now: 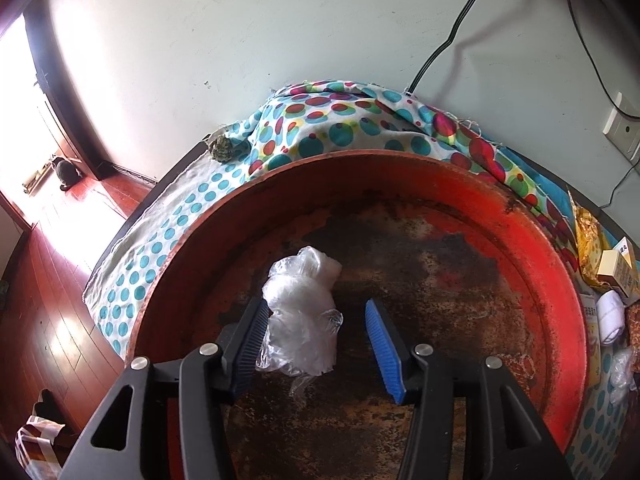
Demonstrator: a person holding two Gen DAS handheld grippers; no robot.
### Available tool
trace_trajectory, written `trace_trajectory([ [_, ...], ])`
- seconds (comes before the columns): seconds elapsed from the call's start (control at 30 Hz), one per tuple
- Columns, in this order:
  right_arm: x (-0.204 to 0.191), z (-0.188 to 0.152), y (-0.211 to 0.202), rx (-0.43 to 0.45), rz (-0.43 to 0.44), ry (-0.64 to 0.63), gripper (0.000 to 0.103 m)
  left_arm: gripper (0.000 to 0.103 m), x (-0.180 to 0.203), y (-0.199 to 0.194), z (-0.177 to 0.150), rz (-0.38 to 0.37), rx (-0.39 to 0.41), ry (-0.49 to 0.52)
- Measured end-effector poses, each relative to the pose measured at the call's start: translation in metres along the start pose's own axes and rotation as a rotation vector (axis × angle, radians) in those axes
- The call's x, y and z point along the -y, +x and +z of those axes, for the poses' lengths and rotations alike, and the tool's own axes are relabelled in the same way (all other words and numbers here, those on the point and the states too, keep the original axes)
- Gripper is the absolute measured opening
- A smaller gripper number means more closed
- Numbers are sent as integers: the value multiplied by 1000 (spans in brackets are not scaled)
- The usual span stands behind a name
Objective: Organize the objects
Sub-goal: 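Carry the plastic bundle into the red tray and open the left gripper, then withdraw the open left gripper from the bundle in the tray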
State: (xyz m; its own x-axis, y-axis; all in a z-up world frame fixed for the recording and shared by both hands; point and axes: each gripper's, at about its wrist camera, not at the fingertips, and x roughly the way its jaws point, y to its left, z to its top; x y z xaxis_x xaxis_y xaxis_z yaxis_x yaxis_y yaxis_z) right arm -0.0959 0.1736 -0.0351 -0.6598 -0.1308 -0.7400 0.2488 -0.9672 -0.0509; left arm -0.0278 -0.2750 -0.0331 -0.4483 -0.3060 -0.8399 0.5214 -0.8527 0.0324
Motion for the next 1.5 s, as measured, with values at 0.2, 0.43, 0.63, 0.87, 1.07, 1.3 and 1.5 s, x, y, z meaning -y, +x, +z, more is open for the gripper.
trace_trajectory([
  [0.2,13,-3,-5,15,45,43,42,52,10,-6,0,-38,9,3],
  [0.43,11,-3,-13,55,54,69,41,52,20,-6,0,-58,6,18],
  [0.63,11,-1,-15,72,31,75,41,52,26,-3,-2,-62,1,40],
  [0.87,24,-3,-23,114,-9,144,41,52,26,-6,-1,-99,-1,31],
  [1.07,33,-6,-26,107,-29,185,41,52,27,-6,-1,-113,-5,39],
  [1.3,34,1,-51,141,-53,206,41,52,31,-8,-2,-132,-4,64],
  [1.5,17,20,-78,199,-51,171,41,52,35,-16,-1,-150,24,89],
])
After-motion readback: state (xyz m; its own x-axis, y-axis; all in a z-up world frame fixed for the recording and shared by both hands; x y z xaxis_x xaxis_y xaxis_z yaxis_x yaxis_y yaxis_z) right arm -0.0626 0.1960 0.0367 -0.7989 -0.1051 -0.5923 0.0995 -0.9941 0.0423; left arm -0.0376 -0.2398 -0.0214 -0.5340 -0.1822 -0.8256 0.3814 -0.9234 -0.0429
